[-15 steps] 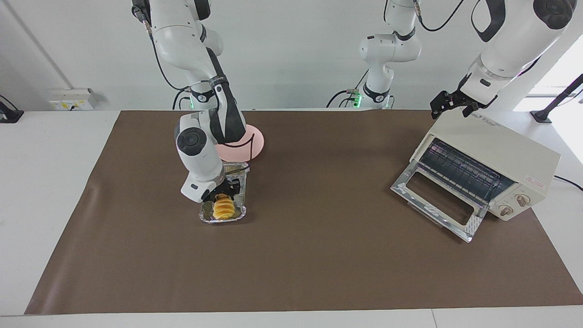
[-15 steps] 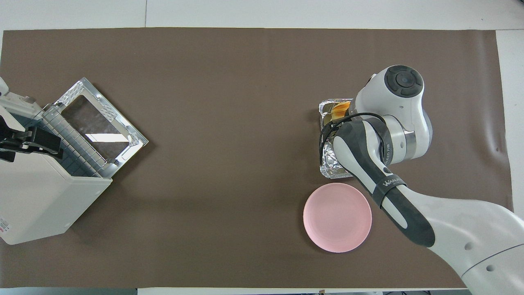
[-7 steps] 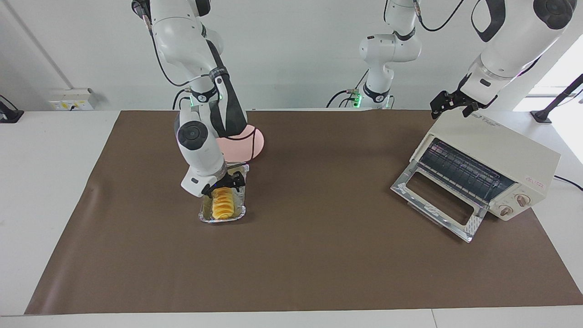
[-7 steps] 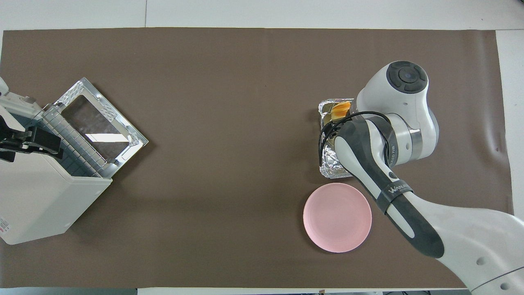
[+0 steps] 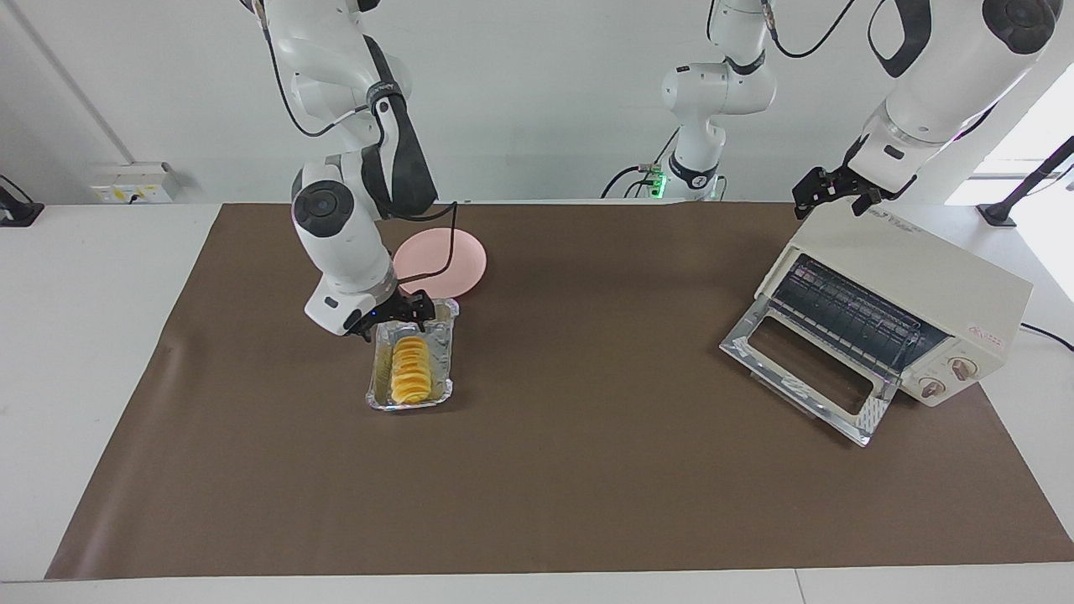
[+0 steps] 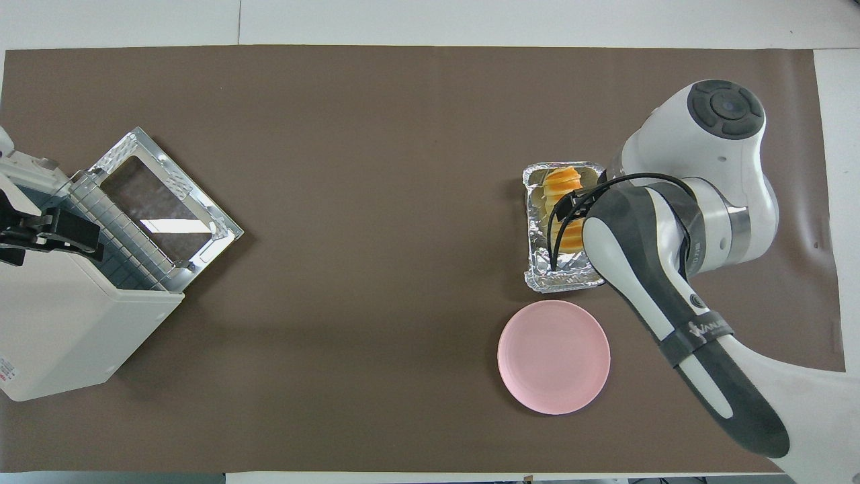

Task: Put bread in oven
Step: 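Lower the bread into the foil tray and open the right gripper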

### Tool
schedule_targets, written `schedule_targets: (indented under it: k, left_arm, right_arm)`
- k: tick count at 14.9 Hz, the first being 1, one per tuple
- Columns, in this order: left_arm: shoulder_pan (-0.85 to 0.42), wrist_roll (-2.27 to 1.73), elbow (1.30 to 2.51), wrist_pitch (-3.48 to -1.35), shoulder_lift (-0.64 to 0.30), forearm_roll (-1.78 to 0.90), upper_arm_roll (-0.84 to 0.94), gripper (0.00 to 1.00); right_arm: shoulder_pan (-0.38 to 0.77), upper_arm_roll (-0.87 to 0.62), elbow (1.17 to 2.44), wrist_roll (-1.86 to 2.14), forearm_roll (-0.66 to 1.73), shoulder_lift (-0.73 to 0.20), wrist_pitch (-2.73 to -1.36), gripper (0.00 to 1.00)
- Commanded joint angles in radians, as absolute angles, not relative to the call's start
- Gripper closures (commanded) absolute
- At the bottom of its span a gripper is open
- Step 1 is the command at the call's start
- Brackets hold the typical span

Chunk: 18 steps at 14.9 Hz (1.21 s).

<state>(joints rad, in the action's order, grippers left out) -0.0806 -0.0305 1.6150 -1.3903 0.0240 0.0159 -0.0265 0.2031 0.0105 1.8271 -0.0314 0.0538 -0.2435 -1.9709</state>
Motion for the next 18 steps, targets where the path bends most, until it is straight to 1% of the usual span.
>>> schedule_targets:
  k: [1, 5, 7, 9, 12, 15, 16, 17, 18]
  left_arm:
    - [-0.066, -0.034, 1.631, -1.404, 0.043, 0.031, -0.014, 0.0]
    - [-0.066, -0.034, 1.631, -1.404, 0.043, 0.031, -0.014, 0.0]
    - [-0.066, -0.034, 1.631, -1.404, 0.043, 0.031, -0.014, 0.0]
    - [-0.066, -0.034, 1.631, -1.404, 0.043, 0.031, -0.014, 0.0]
    - [-0.066, -0.034, 1.631, -1.404, 0.043, 0.031, -0.014, 0.0]
    - [-0.066, -0.034, 1.631, -1.404, 0.043, 0.031, -0.014, 0.0]
    - [-0.066, -0.034, 1.631, -1.404, 0.043, 0.031, -0.014, 0.0]
    - [-0.066, -0.034, 1.631, -1.404, 0.043, 0.031, -0.014, 0.0]
    - [-0.066, -0.034, 1.631, -1.404, 0.043, 0.031, -0.014, 0.0]
  right_arm:
    - [0.158, 0.002, 1.868, -0.037, 0.048, -0.241, -2.008, 0.0]
    - [0.158, 0.002, 1.976, -0.038, 0.043, -0.255, -2.169, 0.0]
    - [0.156, 0.002, 2.014, -0.026, 0.011, -0.267, -2.227, 0.0]
    - [0.155, 0.003, 2.002, -0.02, 0.0, -0.268, -2.211, 0.0]
    - [0.143, 0.002, 1.956, -0.005, 0.0, -0.267, -2.14, 0.0]
    - [0.123, 0.002, 1.951, 0.006, 0.0, -0.268, -2.137, 0.0]
    - [0.117, 0.002, 1.957, 0.02, 0.0, -0.268, -2.151, 0.01]
    - [0.114, 0.002, 1.962, 0.029, 0.0, -0.27, -2.155, 0.05]
    - [0.115, 0.002, 1.965, 0.025, 0.0, -0.271, -2.172, 0.05]
